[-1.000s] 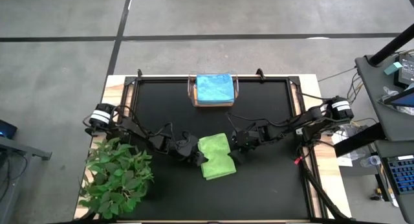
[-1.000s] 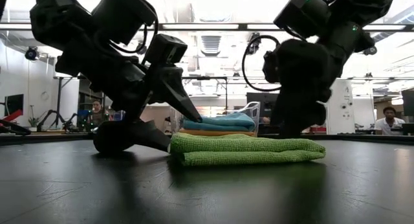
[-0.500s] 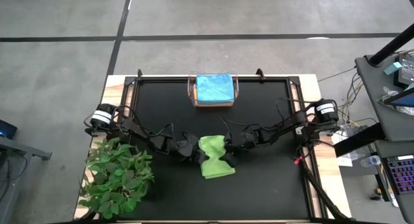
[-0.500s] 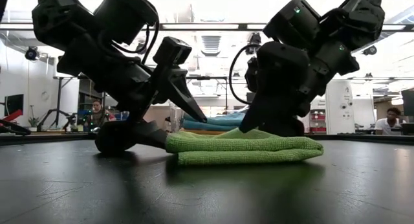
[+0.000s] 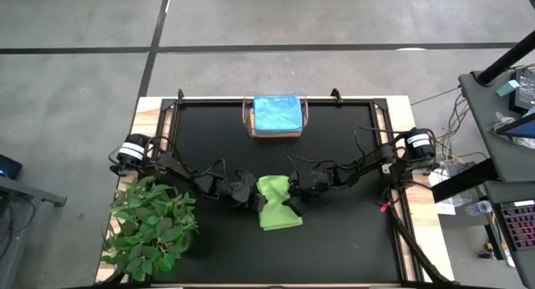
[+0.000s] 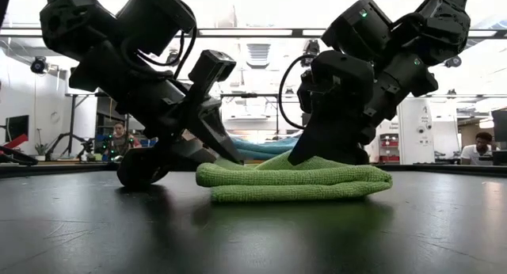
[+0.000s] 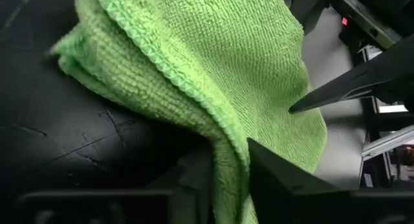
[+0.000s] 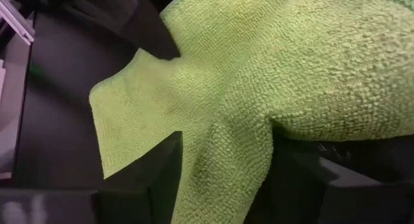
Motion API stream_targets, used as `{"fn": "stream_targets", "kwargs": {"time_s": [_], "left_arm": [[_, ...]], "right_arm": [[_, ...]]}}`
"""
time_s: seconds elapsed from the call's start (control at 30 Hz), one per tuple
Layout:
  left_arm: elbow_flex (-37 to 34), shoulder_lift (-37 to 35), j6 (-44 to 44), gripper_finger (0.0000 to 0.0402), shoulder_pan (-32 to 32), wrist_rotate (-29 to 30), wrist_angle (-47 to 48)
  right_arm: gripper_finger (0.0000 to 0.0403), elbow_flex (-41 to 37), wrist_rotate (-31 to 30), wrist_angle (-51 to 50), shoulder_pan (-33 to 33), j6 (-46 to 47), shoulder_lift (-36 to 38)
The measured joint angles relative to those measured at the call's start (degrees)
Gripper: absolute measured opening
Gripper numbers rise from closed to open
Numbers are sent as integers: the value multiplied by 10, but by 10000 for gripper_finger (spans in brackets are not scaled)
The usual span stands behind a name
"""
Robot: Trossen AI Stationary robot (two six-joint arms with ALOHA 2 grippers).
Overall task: Fold microfiber towels
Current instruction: Put the green microfiber cloth into the transparent bin
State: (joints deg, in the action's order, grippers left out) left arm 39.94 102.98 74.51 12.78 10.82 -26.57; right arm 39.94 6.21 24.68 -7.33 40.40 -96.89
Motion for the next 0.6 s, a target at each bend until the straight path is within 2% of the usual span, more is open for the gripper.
{"fn": "stream_targets", "kwargs": {"time_s": [0.17,0.5,0.6], "left_arm": [[-1,1,-12,9,0,17,0],[-2,2,-46,3,0,60,-8],[-3,-5,-66,3,-4,62,-6]], "right_arm": [[157,0,-2,1,1,5,0],[25,0,-3,-2,1,-2,11],[16,0,-5,-7,2,-9,26]]}}
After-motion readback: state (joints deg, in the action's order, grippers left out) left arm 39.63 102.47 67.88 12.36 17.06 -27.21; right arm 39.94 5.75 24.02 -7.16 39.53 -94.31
